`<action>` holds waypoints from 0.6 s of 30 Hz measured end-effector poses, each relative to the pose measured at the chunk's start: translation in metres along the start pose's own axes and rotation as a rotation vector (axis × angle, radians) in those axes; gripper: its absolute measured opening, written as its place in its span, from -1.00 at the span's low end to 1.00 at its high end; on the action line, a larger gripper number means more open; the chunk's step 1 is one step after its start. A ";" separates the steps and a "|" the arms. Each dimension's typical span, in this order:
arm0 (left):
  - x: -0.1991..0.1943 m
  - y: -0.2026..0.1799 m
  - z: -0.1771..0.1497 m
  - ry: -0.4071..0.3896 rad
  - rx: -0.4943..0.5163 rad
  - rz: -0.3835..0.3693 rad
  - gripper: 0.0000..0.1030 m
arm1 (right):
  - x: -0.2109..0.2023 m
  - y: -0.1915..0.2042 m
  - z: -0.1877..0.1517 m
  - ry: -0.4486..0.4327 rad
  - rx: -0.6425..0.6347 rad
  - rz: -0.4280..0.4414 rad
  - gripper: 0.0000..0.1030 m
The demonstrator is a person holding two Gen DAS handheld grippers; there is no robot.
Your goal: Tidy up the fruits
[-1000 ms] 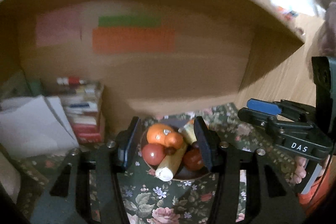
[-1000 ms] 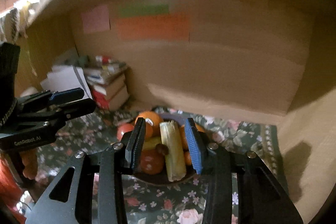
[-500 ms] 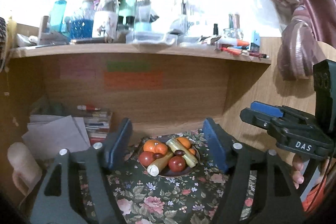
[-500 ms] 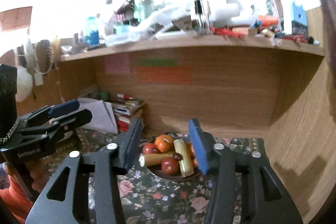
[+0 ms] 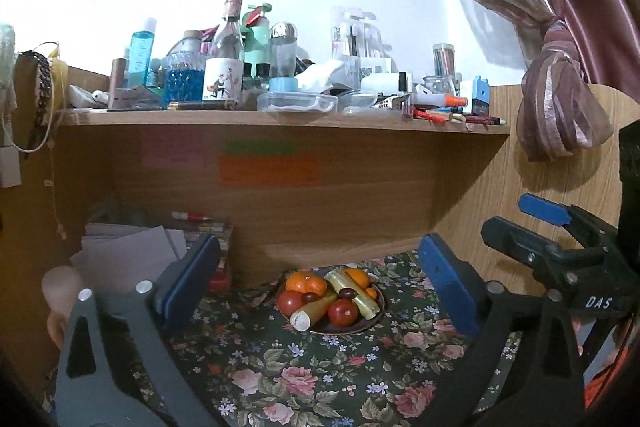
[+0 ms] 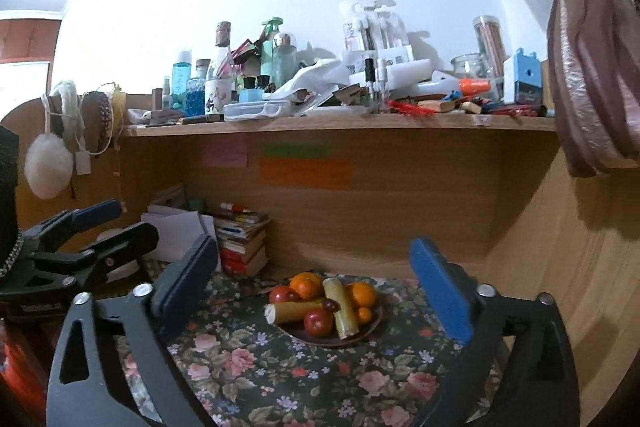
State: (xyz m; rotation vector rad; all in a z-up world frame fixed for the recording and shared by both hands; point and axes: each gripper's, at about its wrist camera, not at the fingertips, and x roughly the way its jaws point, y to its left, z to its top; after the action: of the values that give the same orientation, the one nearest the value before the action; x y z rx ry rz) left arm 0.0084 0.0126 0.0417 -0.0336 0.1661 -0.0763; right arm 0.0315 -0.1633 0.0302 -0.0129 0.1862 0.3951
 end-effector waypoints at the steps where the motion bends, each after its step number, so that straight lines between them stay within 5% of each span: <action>1: -0.001 0.000 0.000 -0.004 -0.001 0.007 1.00 | -0.001 0.000 -0.001 -0.004 -0.004 -0.007 1.00; 18: -0.002 -0.002 -0.003 0.003 0.006 0.002 1.00 | -0.003 0.001 -0.006 0.000 -0.005 -0.018 1.00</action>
State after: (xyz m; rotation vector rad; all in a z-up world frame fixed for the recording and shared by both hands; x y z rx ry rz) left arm 0.0058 0.0111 0.0390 -0.0274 0.1684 -0.0744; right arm 0.0271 -0.1641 0.0253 -0.0200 0.1852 0.3773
